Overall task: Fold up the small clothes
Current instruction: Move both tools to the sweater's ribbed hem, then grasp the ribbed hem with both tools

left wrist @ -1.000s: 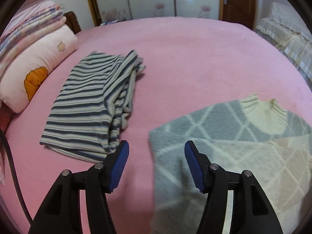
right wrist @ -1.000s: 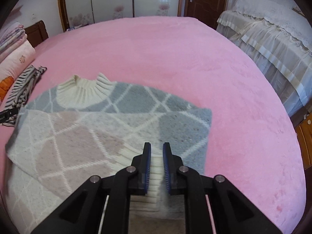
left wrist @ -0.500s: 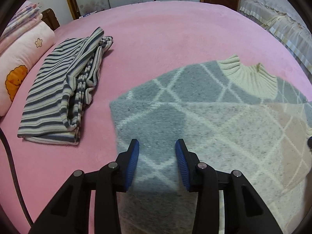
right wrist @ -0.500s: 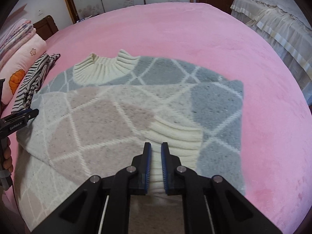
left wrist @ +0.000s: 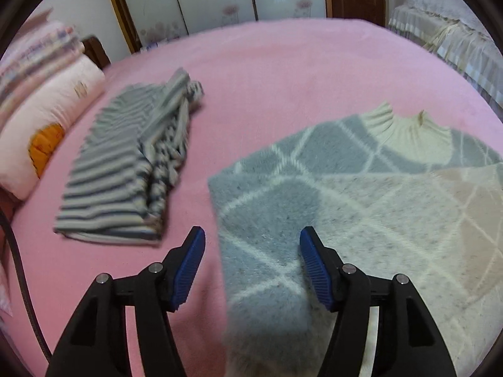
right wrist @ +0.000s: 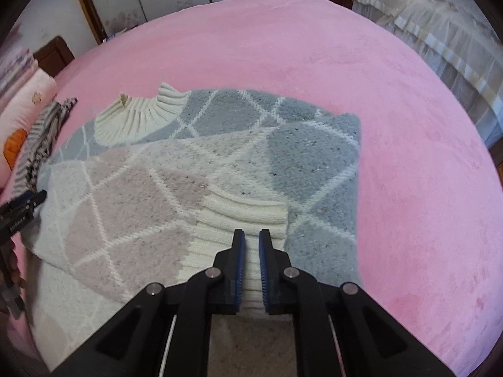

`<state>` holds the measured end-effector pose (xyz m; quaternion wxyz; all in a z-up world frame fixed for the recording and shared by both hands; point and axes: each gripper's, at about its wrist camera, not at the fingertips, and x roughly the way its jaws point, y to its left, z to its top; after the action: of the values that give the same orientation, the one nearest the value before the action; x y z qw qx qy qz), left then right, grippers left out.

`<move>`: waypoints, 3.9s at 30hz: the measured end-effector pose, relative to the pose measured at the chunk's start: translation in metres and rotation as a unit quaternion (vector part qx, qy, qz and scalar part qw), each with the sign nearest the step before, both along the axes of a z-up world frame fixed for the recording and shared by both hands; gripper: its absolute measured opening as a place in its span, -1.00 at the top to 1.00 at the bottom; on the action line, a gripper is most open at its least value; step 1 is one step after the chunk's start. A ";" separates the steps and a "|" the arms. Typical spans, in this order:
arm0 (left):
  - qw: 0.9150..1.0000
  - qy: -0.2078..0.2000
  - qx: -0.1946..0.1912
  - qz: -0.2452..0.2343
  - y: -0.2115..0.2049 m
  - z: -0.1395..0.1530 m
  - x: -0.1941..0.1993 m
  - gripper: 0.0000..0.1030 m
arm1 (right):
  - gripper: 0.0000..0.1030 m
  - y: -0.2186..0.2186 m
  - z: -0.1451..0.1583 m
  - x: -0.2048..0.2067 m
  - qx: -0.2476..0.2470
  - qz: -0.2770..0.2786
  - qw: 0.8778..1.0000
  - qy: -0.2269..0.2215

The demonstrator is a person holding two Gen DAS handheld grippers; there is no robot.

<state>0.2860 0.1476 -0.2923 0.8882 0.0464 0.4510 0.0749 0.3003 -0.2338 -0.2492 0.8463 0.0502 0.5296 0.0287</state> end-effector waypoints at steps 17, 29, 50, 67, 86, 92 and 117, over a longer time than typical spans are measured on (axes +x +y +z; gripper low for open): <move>0.995 -0.065 -0.047 -0.054 -0.039 0.138 -0.104 -0.46 | 0.78 -0.032 0.125 -0.088 0.040 -0.018 0.995 -0.090; 0.991 -0.117 -0.048 -0.040 -0.052 0.205 -0.218 -0.63 | 0.40 -0.018 0.178 -0.186 0.067 -0.001 0.982 -0.177; 0.991 -0.120 -0.058 -0.010 -0.017 0.134 -0.362 -0.79 | -0.23 0.036 0.145 -0.319 -0.043 0.096 0.970 -0.220; 0.990 0.005 -0.135 0.026 -0.001 0.008 -0.358 -0.79 | -0.22 0.016 0.047 -0.309 -0.056 0.129 0.985 -0.102; 0.958 0.079 -0.270 0.058 0.020 -0.060 -0.355 -0.76 | 0.02 -0.038 -0.036 -0.293 0.068 0.076 0.994 0.038; 0.950 0.075 -0.298 0.045 0.021 -0.068 -0.355 -0.74 | 0.08 -0.036 -0.048 -0.290 0.100 0.086 0.990 0.046; 0.885 0.076 -0.460 0.006 0.025 -0.099 -0.356 0.51 | 0.72 -0.014 -0.057 -0.286 0.168 0.133 0.975 0.057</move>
<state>-0.0699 0.1730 -0.3914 0.7721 -0.3646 0.5016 -0.1391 0.0146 -0.2481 -0.3057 0.7827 0.1226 0.5665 0.2267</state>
